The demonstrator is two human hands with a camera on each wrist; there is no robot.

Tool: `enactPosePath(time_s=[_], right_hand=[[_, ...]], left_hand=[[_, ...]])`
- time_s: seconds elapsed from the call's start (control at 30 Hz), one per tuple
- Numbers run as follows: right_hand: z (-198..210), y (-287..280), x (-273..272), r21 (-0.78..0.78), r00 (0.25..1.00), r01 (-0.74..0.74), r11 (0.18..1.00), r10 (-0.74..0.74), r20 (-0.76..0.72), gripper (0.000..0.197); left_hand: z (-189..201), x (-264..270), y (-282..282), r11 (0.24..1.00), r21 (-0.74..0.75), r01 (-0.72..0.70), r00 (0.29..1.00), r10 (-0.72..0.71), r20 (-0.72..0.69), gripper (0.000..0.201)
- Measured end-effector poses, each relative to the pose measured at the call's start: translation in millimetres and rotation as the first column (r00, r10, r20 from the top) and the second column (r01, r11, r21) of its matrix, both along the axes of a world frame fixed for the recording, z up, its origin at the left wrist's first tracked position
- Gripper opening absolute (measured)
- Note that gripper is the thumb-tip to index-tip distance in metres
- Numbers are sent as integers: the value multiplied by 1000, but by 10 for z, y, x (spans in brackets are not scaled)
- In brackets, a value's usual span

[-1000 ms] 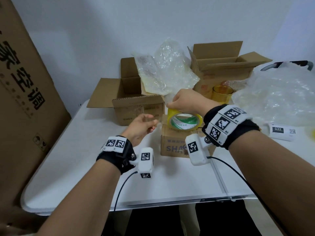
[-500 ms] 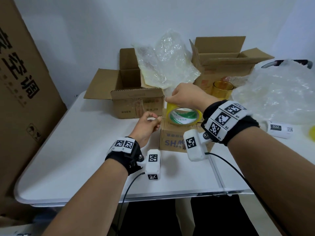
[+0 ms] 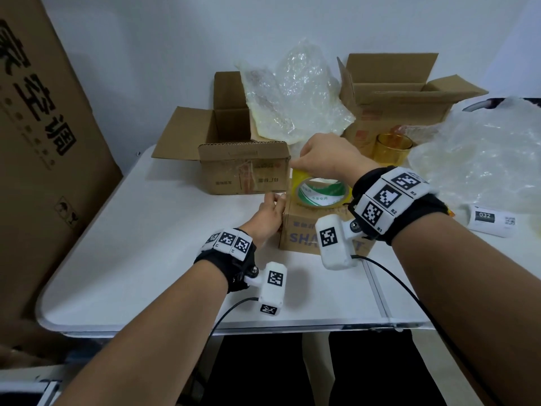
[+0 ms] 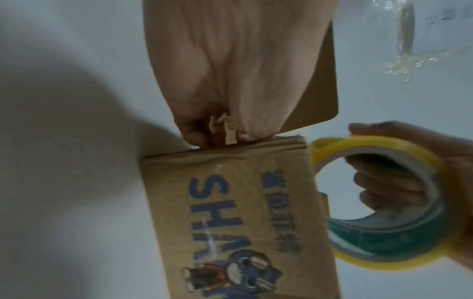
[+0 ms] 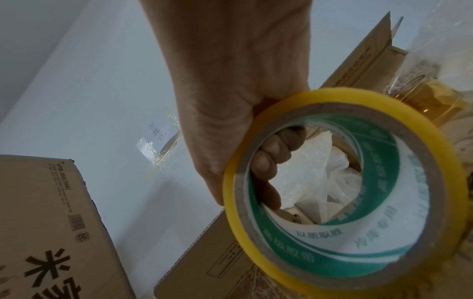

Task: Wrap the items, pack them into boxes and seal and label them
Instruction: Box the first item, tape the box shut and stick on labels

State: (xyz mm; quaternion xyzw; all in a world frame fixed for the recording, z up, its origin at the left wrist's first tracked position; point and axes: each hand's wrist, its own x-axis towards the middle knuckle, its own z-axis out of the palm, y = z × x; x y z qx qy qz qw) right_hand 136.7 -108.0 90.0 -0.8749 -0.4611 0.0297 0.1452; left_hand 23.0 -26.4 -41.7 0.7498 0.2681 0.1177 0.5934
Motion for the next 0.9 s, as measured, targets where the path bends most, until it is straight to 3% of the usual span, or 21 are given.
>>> enactPosePath(time_s=[0.2,0.33,0.43,0.5,0.6,0.67,0.77,0.83,0.9], right_hand=[[-15,-2,29,15,999,6,1000,-5,-32,42],[-1,4,43,18,999,1,1000,-1,-46,44],[8,-4,40,14,999,-1,1000,2,-43,42],[7,-8,41,8,1000,-1,1000,1,-28,41],[11,-18,31,5,1000,-7,1000,7,-13,40],[14,-30,28,6,1000,-10,1000,10,-13,39],[15,-27,33,-6,1000,-20,1000,20,9,40],[24,-10,32,-19,1000,-22,1000,22,16,40],[41,4,27,-40,1000,-22,999,22,17,40]], left_hand=[[23,-14,93,985,135,103,989,-87,-119,15],[167,-82,182,927,263,269,912,-157,-379,8],[266,-97,242,924,317,214,943,-110,-315,54],[339,-110,135,900,305,311,934,-231,-271,78],[310,-93,27,821,329,467,833,-284,-474,74],[268,-121,124,819,281,500,786,-292,-545,83],[365,-207,250,899,113,423,866,-365,-341,119],[485,-189,225,894,116,434,889,-403,-218,126],[554,-86,187,864,219,454,884,-404,-235,120]])
